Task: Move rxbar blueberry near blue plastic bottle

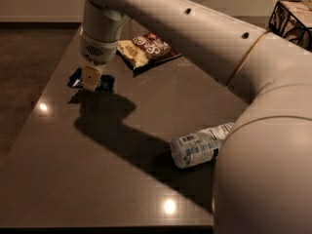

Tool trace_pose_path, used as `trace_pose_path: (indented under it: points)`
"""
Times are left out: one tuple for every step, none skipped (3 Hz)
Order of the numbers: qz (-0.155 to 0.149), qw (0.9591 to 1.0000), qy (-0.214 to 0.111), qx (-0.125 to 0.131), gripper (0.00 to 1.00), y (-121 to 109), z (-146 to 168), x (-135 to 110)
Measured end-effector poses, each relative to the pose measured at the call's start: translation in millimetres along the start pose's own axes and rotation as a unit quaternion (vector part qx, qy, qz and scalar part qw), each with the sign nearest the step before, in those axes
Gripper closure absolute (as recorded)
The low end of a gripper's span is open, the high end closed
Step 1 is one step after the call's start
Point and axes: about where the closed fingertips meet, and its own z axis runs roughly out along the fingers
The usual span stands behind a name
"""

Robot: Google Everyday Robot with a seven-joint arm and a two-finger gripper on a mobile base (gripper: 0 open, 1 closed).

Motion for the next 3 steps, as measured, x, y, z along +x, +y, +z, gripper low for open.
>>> trace_pose_path:
  points:
    - [0.004,0.9999,0.01,0.005,1.0,-15.0,-20.7,41.0]
    - [0.016,0.9997,0.017,0.012,1.0,-22.0,-40.9,82.9]
    - [0.03,0.9991,0.02,0.024,1.0,-20.1,-61.1,122.9]
